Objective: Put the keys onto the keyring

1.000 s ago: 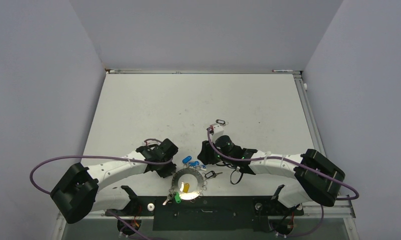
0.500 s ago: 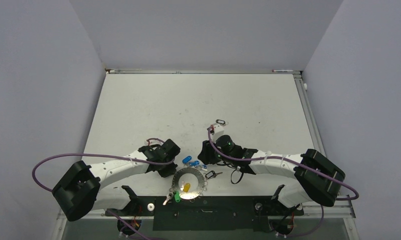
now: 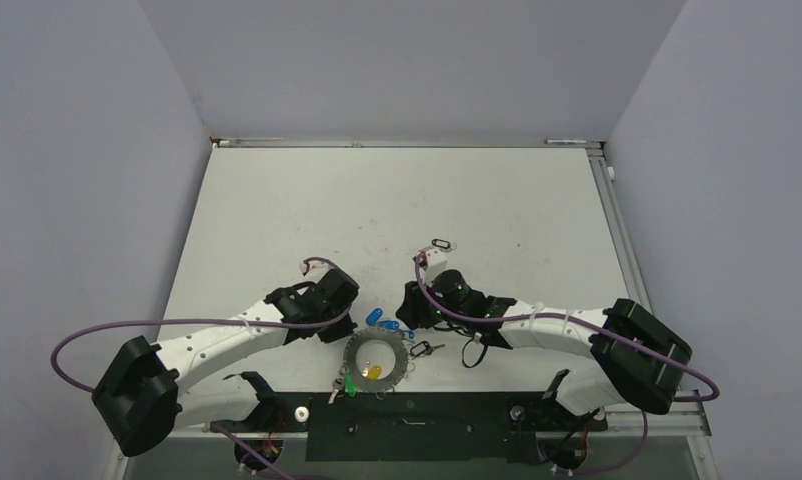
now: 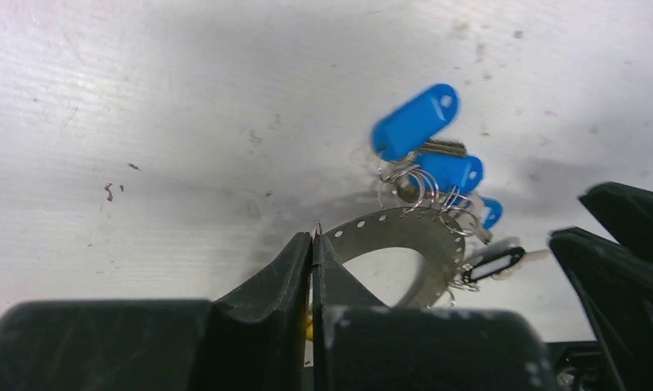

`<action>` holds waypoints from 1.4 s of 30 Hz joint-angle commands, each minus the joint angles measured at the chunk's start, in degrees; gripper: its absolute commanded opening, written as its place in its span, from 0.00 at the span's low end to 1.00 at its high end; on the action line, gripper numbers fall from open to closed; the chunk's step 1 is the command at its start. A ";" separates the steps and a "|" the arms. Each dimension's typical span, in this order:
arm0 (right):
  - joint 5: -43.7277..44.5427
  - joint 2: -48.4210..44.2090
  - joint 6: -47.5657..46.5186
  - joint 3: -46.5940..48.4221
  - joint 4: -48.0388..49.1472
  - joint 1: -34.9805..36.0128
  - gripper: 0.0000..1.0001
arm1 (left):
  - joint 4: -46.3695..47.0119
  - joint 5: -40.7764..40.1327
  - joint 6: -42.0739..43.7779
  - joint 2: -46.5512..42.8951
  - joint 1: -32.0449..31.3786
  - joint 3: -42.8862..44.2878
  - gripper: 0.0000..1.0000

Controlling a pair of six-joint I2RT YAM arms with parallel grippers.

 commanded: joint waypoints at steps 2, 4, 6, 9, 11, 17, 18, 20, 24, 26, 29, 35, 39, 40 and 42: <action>0.15 -3.67 -3.15 -0.43 2.39 -0.47 0.39 | -2.77 -1.40 9.02 -2.58 -0.19 6.80 0.00; 0.53 -4.38 -4.01 -0.36 2.36 -0.45 0.39 | -2.78 -1.50 10.81 -2.95 -0.15 7.24 0.00; 1.02 -4.95 -4.45 -0.28 2.11 -0.52 0.39 | -2.42 -1.50 12.39 -3.25 -0.13 7.50 0.00; 1.36 -6.05 -5.02 -0.24 1.62 -0.52 0.39 | -0.95 -1.28 15.56 -4.06 -0.96 8.70 0.00; 1.62 -7.14 -5.53 -0.32 1.62 -0.48 0.39 | -0.31 -1.58 17.92 -4.56 -1.60 9.99 0.00; 1.24 -11.32 -8.82 -1.09 2.67 -0.53 0.40 | -1.11 -2.12 25.66 -5.88 -2.12 15.04 0.00; 0.82 -12.15 -9.70 -1.39 3.00 -0.55 0.40 | -1.28 -1.85 26.91 -6.05 -2.19 15.93 0.00; -0.71 -14.08 -11.93 -2.05 3.89 -0.55 0.41 | -1.35 -0.34 30.11 -6.54 -2.28 17.81 0.00; -5.64 -19.85 -18.02 -5.56 8.52 -0.81 0.45 | -2.19 2.64 36.31 -7.29 -2.57 21.21 0.00; -8.58 -23.13 -20.72 -7.88 12.07 -0.84 0.47 | -3.69 3.78 38.87 -7.14 -2.57 23.36 0.00; -12.41 -27.95 -23.75 -10.03 14.81 -1.02 0.50 | -5.84 6.60 42.70 -6.91 -2.61 26.40 0.00; -19.67 -30.34 -25.36 -7.41 13.86 -1.14 0.58 | -11.79 11.41 49.31 -5.39 -2.71 33.72 0.00; -27.62 -28.08 -25.59 -5.18 14.66 -1.14 0.65 | -15.91 15.37 53.41 -3.63 -3.00 37.69 0.00; -29.03 -27.45 -25.41 -4.51 14.77 -1.15 0.66 | -17.02 15.61 54.42 -2.99 -3.19 38.63 0.00; -31.29 -26.27 -24.44 -3.62 16.08 -1.18 0.70 | -19.13 15.43 56.04 -1.75 -3.79 40.50 0.00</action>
